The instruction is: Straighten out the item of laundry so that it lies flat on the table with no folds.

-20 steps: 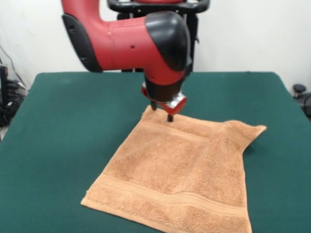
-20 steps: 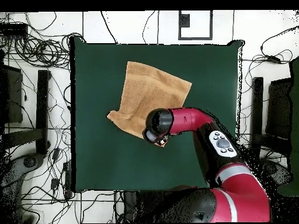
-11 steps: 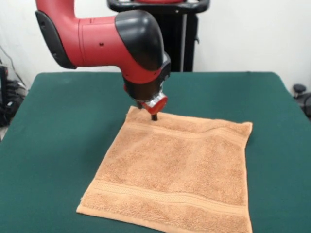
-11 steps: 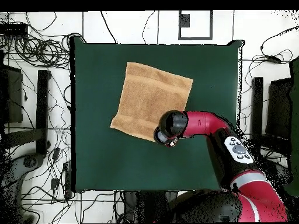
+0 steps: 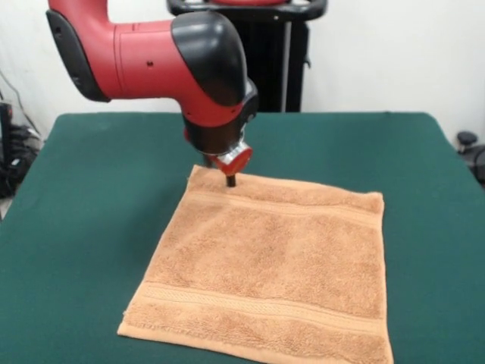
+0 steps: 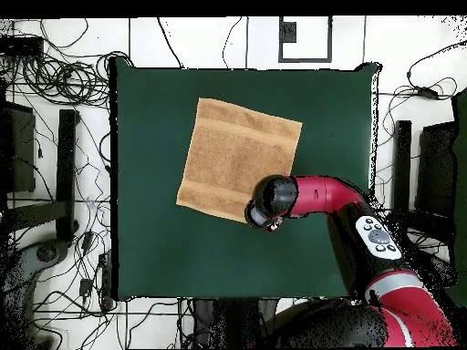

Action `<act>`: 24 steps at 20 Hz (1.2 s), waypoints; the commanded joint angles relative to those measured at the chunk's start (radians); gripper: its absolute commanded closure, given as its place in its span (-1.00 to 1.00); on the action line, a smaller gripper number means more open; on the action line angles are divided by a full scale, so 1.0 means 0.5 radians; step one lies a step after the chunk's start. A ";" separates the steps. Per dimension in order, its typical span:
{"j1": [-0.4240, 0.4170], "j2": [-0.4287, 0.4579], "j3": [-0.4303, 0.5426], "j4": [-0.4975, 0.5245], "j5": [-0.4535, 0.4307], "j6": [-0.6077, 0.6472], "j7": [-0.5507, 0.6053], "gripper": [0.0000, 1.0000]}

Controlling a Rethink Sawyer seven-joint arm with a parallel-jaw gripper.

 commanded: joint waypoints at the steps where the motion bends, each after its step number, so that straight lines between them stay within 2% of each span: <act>1: -0.029 0.045 -0.024 0.200 -0.215 -0.062 -0.439 -1.00; 11: -0.167 -0.045 0.010 0.320 -0.298 -0.070 -0.534 -1.00; 19: -0.249 -0.036 0.052 0.330 -0.396 -0.054 -0.524 -1.00; 24: -0.295 -0.063 0.120 0.327 -0.388 -0.032 -0.545 -1.00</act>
